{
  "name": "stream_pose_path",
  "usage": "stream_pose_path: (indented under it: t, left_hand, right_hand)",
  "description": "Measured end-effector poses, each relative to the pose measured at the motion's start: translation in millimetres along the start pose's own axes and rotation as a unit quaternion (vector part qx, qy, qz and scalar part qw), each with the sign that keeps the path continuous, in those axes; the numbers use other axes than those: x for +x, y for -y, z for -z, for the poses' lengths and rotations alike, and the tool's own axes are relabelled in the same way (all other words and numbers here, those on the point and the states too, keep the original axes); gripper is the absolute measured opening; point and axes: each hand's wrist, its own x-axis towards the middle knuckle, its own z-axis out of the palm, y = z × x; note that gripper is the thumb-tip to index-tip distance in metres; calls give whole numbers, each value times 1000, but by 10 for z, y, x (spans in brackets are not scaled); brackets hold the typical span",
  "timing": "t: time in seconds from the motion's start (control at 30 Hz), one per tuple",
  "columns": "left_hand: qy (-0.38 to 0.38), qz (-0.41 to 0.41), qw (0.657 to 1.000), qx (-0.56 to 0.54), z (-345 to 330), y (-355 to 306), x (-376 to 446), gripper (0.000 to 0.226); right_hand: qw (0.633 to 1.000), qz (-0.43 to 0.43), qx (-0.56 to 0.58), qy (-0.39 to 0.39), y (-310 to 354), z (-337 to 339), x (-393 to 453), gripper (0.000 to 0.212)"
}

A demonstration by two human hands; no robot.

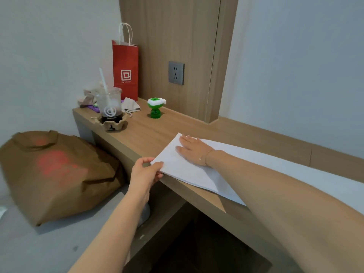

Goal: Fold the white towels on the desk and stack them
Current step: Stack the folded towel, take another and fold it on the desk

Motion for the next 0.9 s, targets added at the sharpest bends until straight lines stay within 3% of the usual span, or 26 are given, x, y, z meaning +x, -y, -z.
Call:
stream_pose_path:
  t: [0.17, 0.27, 0.47, 0.6, 0.73, 0.9]
  left_hand:
    - [23, 103, 991, -84, -10, -330, -130, 20]
    - [78, 105, 979, -153, -196, -597, -303, 26]
    - [172, -7, 983, -67, -975, -923, -876, 30]
    - [236, -92, 967, 4, -1517, -906, -1317, 22]
    - [300, -194, 927, 114, -2043, -544, -1863, 24]
    - [300, -319, 839, 324, -2328, 298, -2383, 32]
  right_hand:
    - [998, 23, -1, -60, -201, 220, -738, 60]
    - [995, 3, 55, -82, -521, 320, -1398, 50]
    - [986, -69, 103, -114, -1114, 312, -2604, 33]
    - [957, -105, 216, -161, -1412, 352, -3188, 19]
    - [935, -137, 250, -212, -1709, 471, -3660, 15]
    - [892, -215, 342, -202, -1963, 408, -3852, 26]
